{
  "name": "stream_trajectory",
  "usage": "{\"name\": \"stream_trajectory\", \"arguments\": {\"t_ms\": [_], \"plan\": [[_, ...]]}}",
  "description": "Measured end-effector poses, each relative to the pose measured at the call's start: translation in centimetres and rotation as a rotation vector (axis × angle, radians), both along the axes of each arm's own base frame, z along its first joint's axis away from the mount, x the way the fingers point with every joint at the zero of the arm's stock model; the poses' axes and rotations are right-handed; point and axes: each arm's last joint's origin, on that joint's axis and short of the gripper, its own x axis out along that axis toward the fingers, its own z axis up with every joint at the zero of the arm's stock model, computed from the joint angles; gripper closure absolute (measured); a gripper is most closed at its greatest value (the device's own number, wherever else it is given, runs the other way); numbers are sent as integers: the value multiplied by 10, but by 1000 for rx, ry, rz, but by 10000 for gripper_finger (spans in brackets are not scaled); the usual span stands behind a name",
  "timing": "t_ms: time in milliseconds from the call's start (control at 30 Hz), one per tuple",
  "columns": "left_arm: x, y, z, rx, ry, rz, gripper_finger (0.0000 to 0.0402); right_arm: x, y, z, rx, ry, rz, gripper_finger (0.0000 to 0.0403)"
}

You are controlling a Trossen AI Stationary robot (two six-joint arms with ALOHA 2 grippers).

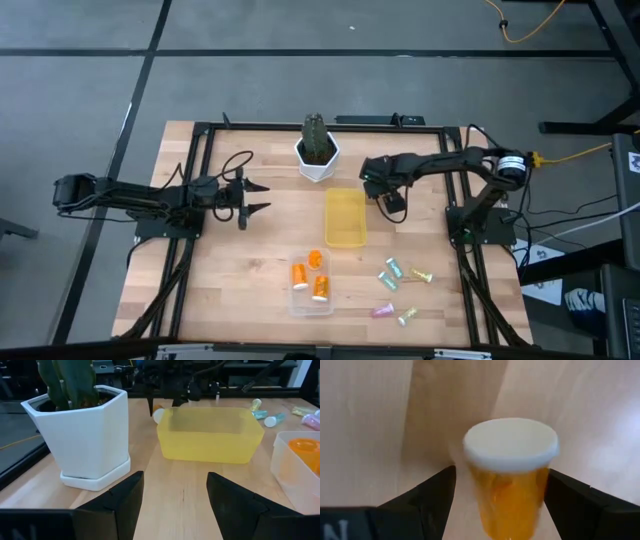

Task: Pick and place medicine bottles into bin by pill shape (circle, oval)
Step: Put the large orange pill bottle into the transparent bin

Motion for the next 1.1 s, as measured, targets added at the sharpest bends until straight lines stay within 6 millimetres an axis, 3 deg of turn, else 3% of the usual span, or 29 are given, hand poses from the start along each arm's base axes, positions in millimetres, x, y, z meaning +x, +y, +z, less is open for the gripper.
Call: {"name": "stream_trajectory", "arguments": {"t_ms": [267,733,1100], "plan": [[-4,-2,16,30,-137,-31,190,0,0,-5,24,-11,-137,118],[-23,-5,10,-45,-59,-19,190,-1,0,-2,51,-54,-252,118],[-36,-6,19,-96,-3,25,190,-1,1,-2,61,-65,-287,118]]}}
